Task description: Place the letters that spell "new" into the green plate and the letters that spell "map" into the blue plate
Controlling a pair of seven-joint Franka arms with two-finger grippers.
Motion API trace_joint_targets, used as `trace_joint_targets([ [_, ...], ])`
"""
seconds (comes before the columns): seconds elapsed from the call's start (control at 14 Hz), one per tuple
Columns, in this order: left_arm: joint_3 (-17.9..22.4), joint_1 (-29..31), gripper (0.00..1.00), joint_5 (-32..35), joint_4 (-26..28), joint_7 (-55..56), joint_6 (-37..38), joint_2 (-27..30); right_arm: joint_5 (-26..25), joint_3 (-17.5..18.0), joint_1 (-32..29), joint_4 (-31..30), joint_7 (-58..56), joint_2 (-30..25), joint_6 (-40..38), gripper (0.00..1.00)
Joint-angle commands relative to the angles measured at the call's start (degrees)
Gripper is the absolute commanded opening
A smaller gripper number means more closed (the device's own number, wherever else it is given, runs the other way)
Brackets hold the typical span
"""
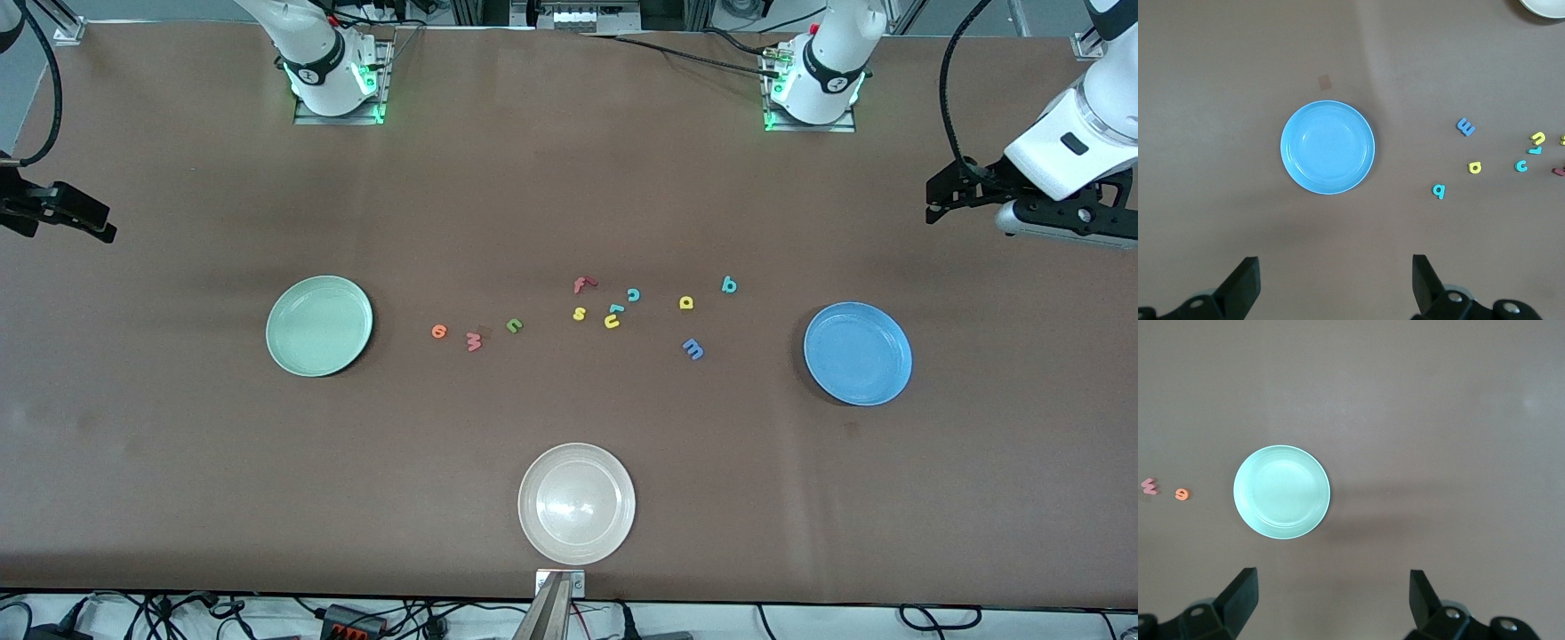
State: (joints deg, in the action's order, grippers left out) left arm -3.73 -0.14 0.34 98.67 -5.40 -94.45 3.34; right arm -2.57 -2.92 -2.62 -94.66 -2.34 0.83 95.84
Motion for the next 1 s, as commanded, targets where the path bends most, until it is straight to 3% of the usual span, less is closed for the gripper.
trace_joint_targets([
  [0.0, -0.31, -0.03, 1.0, 0.98, -1.81, 0.57, 1.37, -0.71, -0.68, 0.55, -0.28, -0.88, -0.74, -0.66, 0.66, 1.0],
  [0.64, -0.31, -0.03, 1.0, 0.98, -1.81, 0.57, 1.37, -0.71, -0.59, 0.64, -0.11, -0.88, -1.09, 1.01, -0.39, 1.0],
  [0.93, -0.31, 0.06, 1.0, 0.98, -1.81, 0.57, 1.55, -0.71, -0.5, 0.64, 2.78, -0.62, -0.65, 3.2, 0.14, 1.0],
])
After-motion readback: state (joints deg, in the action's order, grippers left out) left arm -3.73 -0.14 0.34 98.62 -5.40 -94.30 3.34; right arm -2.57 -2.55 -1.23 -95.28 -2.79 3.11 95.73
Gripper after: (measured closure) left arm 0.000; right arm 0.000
